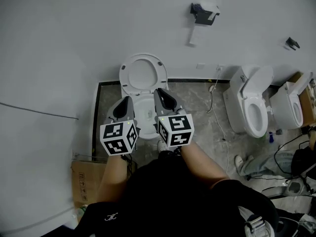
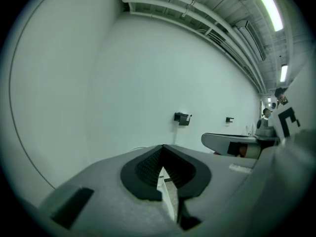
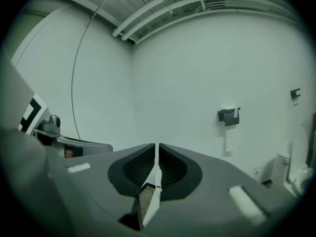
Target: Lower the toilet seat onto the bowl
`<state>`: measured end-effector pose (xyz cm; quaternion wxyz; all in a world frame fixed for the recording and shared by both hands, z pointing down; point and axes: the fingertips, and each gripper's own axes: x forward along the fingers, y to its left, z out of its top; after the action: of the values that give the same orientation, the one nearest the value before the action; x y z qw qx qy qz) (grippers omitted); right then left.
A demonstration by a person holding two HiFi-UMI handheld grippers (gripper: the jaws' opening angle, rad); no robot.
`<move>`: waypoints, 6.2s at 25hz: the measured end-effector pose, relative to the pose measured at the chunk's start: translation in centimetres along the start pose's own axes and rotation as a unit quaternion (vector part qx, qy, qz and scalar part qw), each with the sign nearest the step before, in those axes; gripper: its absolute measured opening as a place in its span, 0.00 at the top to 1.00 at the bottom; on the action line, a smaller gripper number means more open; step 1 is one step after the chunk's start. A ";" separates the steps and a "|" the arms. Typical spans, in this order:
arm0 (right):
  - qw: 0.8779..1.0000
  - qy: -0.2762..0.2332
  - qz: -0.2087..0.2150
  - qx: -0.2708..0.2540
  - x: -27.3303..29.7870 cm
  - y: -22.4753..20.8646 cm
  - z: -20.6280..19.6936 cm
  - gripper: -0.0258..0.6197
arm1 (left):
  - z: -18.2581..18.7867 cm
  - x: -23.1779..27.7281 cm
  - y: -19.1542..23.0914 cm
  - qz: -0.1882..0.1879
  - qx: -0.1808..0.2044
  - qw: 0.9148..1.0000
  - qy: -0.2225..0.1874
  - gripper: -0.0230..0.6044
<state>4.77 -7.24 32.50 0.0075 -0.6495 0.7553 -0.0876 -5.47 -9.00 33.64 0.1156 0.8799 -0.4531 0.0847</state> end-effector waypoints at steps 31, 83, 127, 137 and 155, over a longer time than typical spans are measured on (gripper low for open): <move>0.955 0.130 0.065 -0.258 25.4 -13.2 -5.9 0.87 | -1.1 16.7 6.7 0.090 -0.040 0.991 0.088 0.95; 0.818 0.303 0.096 -0.480 36.7 -16.8 -19.2 0.91 | -5.8 9.9 13.3 0.181 -0.073 0.971 0.137 0.95; 0.797 0.383 0.298 -0.359 11.6 -6.5 -32.6 0.95 | -12.4 11.4 8.0 0.132 -0.112 0.969 0.176 0.95; 0.746 0.456 0.343 -0.344 7.0 -5.0 -39.2 0.95 | -15.9 9.9 9.0 0.149 -0.137 0.959 0.198 0.95; 0.670 0.585 0.355 -0.287 2.3 -4.3 -55.2 0.95 | -29.7 8.9 10.3 0.135 -0.173 0.940 0.263 0.95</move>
<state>1.73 -3.30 87.68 -0.5921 -0.1179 0.7665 -0.2189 -10.10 -13.43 65.69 0.3688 0.7234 -0.5284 0.2482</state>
